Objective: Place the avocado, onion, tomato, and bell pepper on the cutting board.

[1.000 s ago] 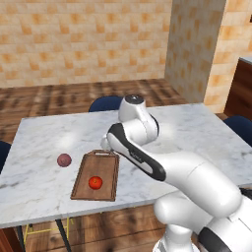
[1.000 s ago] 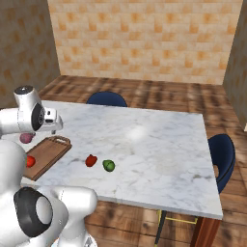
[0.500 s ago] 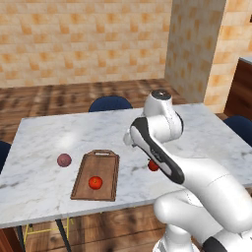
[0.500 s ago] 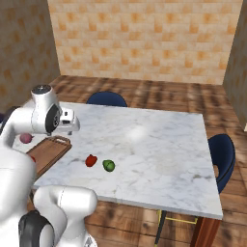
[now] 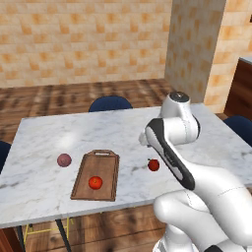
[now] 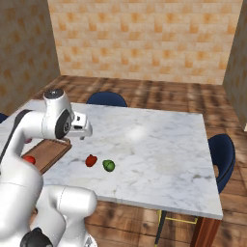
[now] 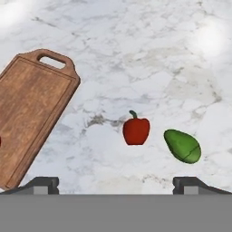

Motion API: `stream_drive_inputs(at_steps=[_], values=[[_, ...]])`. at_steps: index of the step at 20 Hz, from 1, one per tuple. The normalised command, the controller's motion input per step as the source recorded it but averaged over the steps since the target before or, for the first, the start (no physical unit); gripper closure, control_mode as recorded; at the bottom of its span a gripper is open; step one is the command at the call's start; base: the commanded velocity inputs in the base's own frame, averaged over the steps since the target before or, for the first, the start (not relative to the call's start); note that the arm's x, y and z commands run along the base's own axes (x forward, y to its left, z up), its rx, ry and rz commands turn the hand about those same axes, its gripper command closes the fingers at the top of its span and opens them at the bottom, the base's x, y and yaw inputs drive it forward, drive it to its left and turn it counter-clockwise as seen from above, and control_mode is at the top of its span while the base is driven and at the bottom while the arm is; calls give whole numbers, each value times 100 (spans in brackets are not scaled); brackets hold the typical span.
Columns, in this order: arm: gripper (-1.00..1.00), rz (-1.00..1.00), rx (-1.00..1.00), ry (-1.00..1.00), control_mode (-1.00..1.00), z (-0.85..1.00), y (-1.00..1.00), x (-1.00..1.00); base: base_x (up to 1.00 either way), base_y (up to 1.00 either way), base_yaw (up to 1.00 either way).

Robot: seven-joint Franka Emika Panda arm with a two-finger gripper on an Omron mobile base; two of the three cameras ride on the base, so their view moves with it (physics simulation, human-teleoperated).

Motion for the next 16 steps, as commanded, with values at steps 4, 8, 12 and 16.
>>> stream_drive_inputs(at_steps=[4, 8, 12, 16], values=[[-100, -4, 0, 2, -100, 0, -52, 0, 0, 0, 0], [-100, -1, 0, 5, -100, -4, -48, 1, 0, 0, 0], [-100, 0, 0, 7, -100, -20, -12, 10, 0, 0, 0], [-100, 0, 0, 8, -100, -27, 0, 18, 0, 0, 0]])
